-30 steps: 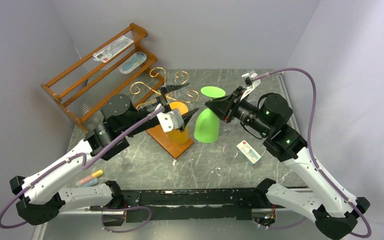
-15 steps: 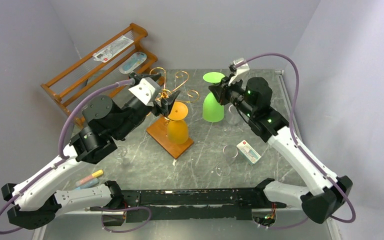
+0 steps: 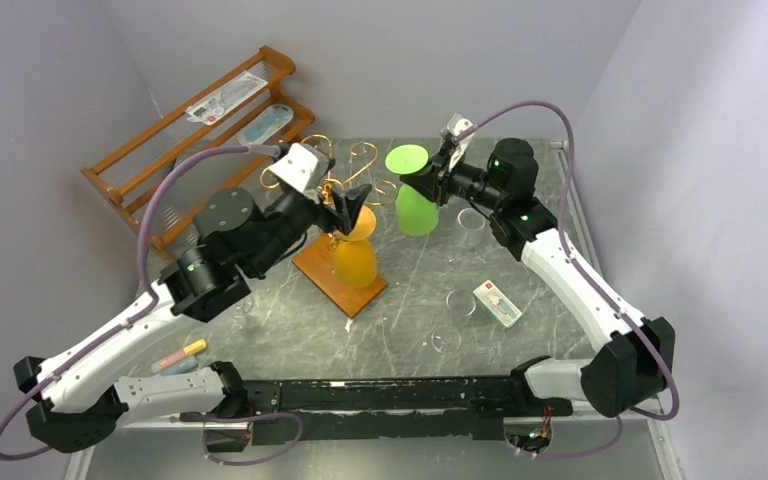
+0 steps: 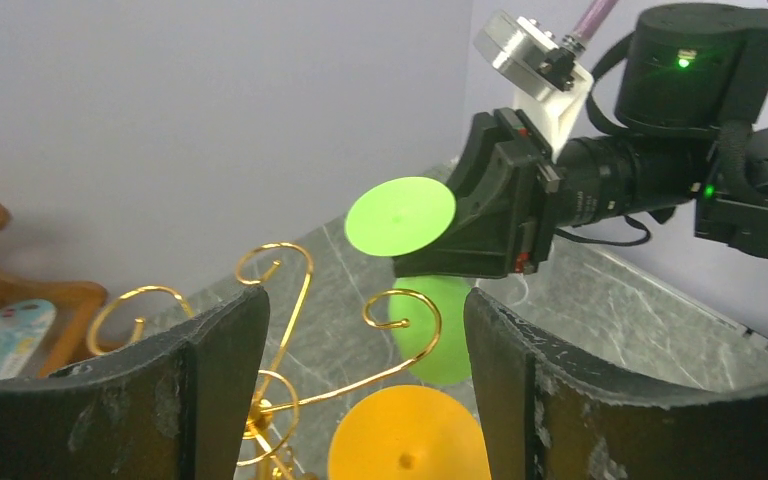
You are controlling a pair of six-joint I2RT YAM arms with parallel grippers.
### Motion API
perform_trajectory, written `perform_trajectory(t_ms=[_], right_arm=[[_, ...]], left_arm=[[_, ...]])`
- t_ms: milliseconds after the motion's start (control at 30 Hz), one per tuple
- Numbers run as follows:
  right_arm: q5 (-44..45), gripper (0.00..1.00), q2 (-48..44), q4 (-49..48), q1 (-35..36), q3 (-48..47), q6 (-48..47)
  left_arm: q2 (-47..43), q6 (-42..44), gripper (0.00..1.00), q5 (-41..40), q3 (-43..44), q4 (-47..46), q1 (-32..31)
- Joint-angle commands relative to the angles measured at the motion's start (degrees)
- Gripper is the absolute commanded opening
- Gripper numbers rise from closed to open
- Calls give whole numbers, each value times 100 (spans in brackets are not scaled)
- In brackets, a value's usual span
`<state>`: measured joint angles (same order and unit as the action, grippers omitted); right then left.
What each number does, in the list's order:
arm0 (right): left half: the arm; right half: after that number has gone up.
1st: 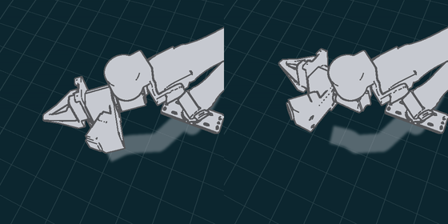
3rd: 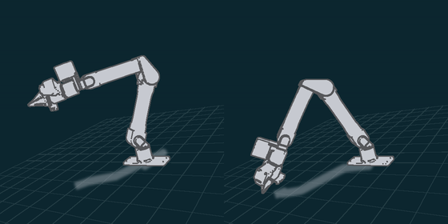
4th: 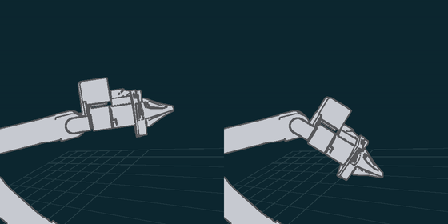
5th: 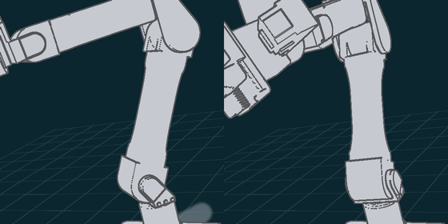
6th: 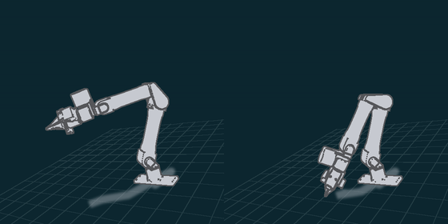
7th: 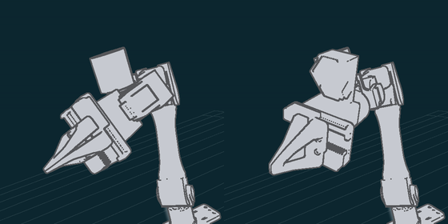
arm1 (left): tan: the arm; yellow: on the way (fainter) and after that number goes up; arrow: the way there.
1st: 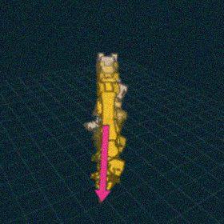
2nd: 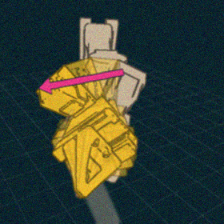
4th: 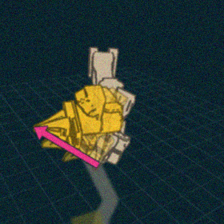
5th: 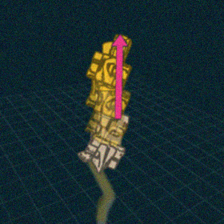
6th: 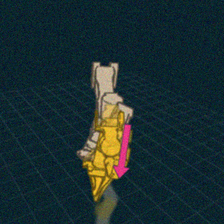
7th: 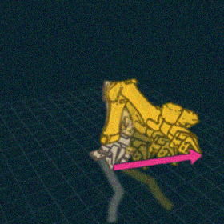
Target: Place the wine glass upside down on the wine glass rack
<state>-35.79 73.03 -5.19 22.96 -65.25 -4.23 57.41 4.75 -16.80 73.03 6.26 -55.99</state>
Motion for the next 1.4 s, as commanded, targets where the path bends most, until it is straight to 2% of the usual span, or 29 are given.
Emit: perform_trajectory(t_ms=[0, 200, 433, 600, 833, 1367], right_arm=[[-1061, 0, 239, -368, -72, -166, -212], [-1416, 0, 570, -138, -72, -388, -354], [-2126, 0, 751, -708, -64, -280, 38], [-2239, 0, 798, -1007, -63, -201, 250], [-2134, 0, 1008, -609, 54, -411, 120], [-2361, 0, 1291, -836, 189, -390, 188]], left_arm=[[293, -439, 75, 389, 139, 64, -9], [360, -672, 76, 375, 176, -19, -9], [326, -778, 76, 208, 143, -54, -9], [336, -792, 76, 168, 132, -16, -9], [350, -798, 76, 93, 123, 10, -9], [584, -888, 77, -237, 341, 292, -8]])
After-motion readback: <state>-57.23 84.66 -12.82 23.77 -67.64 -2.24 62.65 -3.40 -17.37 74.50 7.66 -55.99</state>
